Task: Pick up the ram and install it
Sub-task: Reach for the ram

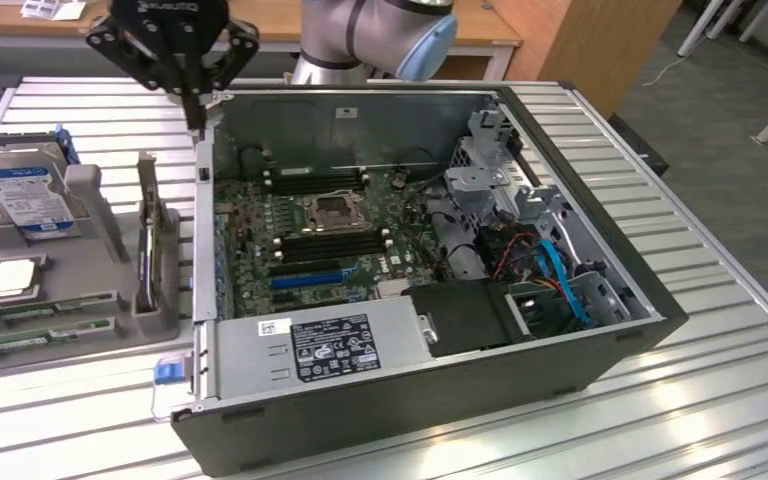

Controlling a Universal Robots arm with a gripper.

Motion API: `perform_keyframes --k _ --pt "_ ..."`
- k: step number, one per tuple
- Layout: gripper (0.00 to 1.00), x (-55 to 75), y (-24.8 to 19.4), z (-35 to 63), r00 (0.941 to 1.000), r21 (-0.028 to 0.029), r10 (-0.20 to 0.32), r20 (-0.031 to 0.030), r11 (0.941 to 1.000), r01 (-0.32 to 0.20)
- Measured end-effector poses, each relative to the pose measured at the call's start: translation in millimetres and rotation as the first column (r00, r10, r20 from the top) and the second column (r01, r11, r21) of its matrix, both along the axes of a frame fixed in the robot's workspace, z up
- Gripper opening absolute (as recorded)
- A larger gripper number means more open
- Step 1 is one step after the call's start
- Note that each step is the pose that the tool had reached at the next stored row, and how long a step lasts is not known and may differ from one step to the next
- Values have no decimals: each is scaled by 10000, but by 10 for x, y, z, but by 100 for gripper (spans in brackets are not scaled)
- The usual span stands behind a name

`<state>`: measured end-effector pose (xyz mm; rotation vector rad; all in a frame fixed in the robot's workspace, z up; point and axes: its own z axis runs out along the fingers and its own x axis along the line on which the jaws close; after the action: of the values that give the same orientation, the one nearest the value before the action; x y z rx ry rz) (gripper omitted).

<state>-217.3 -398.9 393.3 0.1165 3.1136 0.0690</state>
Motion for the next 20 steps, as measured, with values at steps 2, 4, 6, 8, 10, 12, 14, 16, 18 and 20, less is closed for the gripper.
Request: perform_keyframes --k 2,4,6,8,10,12,14,16,18,20 --pt "11 -92 0 1 10000 -2 3 -1 10000 -3" --pt "11 -182 -1 0 10000 0 4 0 10000 -4" --pt "11 -272 -1 0 10000 0 7 0 10000 -7" --pt "11 -362 -1 1 10000 0 10 -1 10000 -10" --pt "11 -457 -1 0 10000 0 11 0 10000 -11" --pt "11 -546 -2 0 10000 0 14 0 10000 -14" --pt "11 -636 -1 0 10000 0 14 -1 10000 -14" --pt "11 -726 -2 0 10000 0 17 0 10000 -17" --pt "11 -820 -2 0 10000 -1 18 -1 10000 -18" --pt "11 -910 -1 0 10000 0 17 -1 10000 -17"
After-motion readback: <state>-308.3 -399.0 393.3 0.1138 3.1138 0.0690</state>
